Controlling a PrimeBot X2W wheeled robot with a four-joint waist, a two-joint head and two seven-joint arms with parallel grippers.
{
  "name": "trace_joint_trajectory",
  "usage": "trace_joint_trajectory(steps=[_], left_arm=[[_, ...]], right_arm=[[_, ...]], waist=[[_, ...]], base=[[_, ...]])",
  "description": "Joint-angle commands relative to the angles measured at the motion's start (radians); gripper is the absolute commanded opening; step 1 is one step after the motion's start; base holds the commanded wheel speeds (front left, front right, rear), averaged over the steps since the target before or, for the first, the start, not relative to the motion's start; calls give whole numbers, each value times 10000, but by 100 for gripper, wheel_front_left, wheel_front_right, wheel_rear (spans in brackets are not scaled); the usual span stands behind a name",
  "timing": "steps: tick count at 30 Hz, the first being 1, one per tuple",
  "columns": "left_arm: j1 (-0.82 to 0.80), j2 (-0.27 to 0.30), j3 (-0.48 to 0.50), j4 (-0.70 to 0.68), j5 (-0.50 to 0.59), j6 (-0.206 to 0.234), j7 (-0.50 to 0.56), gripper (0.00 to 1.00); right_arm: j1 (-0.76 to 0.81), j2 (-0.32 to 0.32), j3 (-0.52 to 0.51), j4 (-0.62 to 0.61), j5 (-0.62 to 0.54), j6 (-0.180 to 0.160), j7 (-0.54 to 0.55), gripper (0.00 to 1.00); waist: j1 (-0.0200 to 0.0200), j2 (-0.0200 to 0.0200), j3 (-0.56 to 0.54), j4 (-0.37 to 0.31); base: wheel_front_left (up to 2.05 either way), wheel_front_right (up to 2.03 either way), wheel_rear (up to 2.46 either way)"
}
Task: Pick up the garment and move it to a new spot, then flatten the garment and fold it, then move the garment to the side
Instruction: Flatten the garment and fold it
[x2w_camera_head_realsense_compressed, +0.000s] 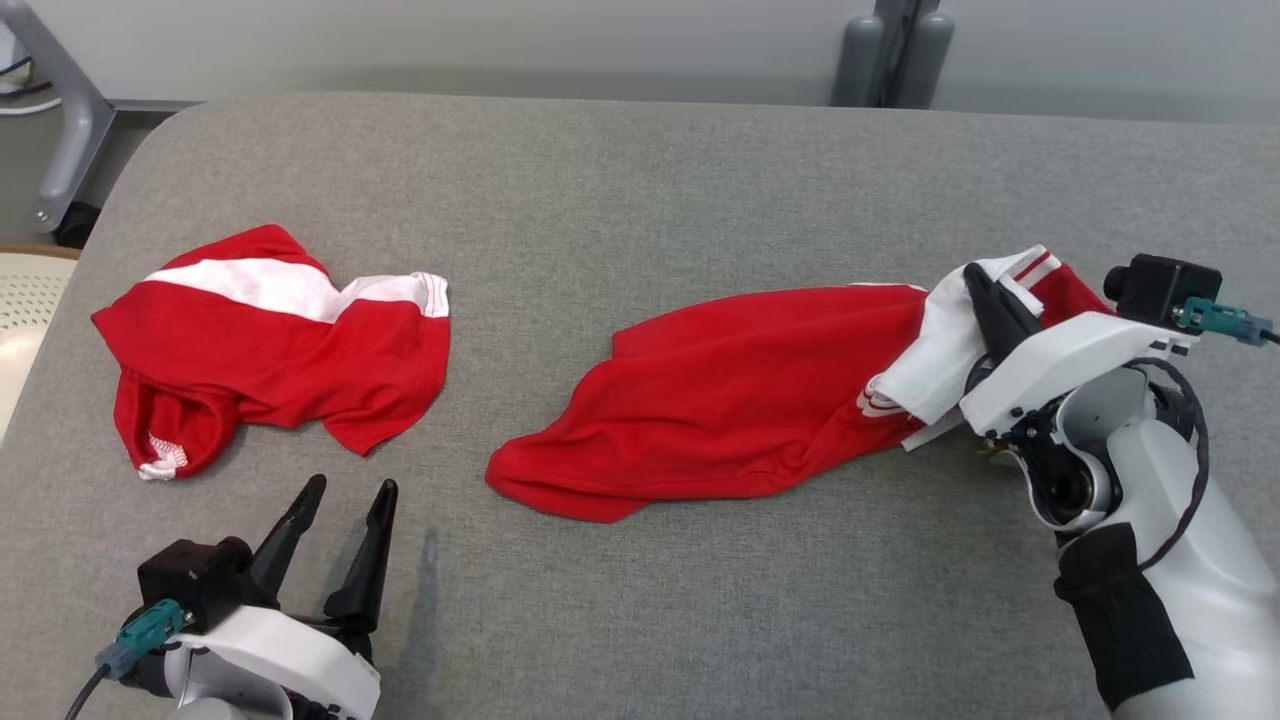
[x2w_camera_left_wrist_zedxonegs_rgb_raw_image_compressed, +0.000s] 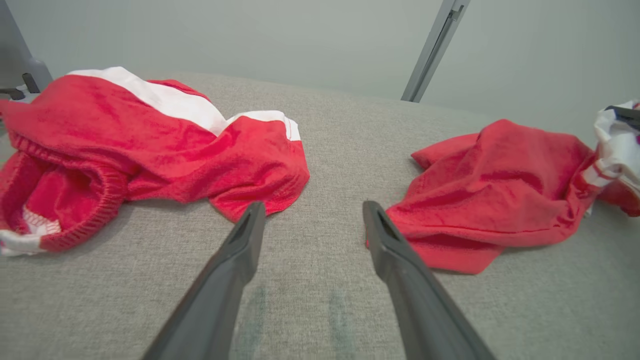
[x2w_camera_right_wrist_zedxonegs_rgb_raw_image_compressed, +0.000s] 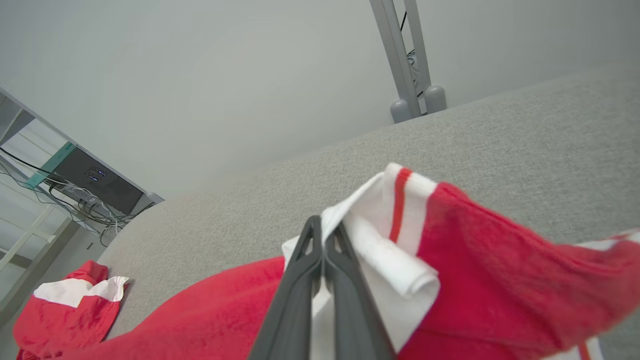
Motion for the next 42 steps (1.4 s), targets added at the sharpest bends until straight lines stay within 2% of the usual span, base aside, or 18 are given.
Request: trace_joint_trajectory(steps=[1,2,5,9,14,18,23,31,38,39,40,41,42], left_arm=[[-265,19,28,65,-43,-45,-48,100],[-268,-4,21,119,-45,-77,-66,100],[-240,-77,-33,275,-39,-109,-87,100],[-173,-129,-43,367,-58,-62,-109,100],[-1,-200,-51,439,-96,51,-149,100],[-1,-231,-106,411,-73,33,-160,100],[-158,-169,-129,361,-74,-14,-136,100],[-182,-235,-218,560,-123,-72,-99,100],[-200,-307,-275,691,-153,-45,-126,100],[-204,-316,-284,701,-158,-42,-127,100],[-214,-314,-289,706,-164,-39,-129,100],[-228,-313,-289,709,-169,-39,-131,100],[-236,-314,-290,714,-181,-38,-133,100]], right_arm=[[-282,-36,-37,301,25,5,-182,71],[-451,-35,-47,567,36,5,-310,100],[-720,16,128,1115,159,5,-772,100],[-594,36,496,1255,307,5,-1189,100],[225,-174,872,820,618,5,-2072,100],[911,-313,995,609,682,5,-2383,100],[787,-182,1028,821,792,5,-2336,100],[121,42,739,1924,1203,5,-1212,100],[-237,105,549,2402,1527,5,-920,100],[-298,108,535,2430,1592,5,-888,96],[-359,113,524,2451,1688,5,-864,82],[-413,118,536,2449,1765,5,-872,47],[-444,120,577,2447,1855,5,-874,34]], waist=[[0,-1,66,80],[0,-1,58,91],[0,-1,-60,93],[0,-1,-220,20],[0,-1,-455,-146],[0,-1,-456,-229],[0,-1,-327,-171],[0,-1,-390,164],[0,-1,-485,303],[0,-1,-485,311],[0,-1,-478,317],[0,-1,-469,322],[0,-1,-463,328]], base=[[0,0,0],[0,0,0],[0,0,0],[0,0,0],[0,0,0],[0,0,0],[0,0,0],[0,0,0],[0,0,0],[0,0,0],[0,0,0],[0,0,0],[0,0,0]])
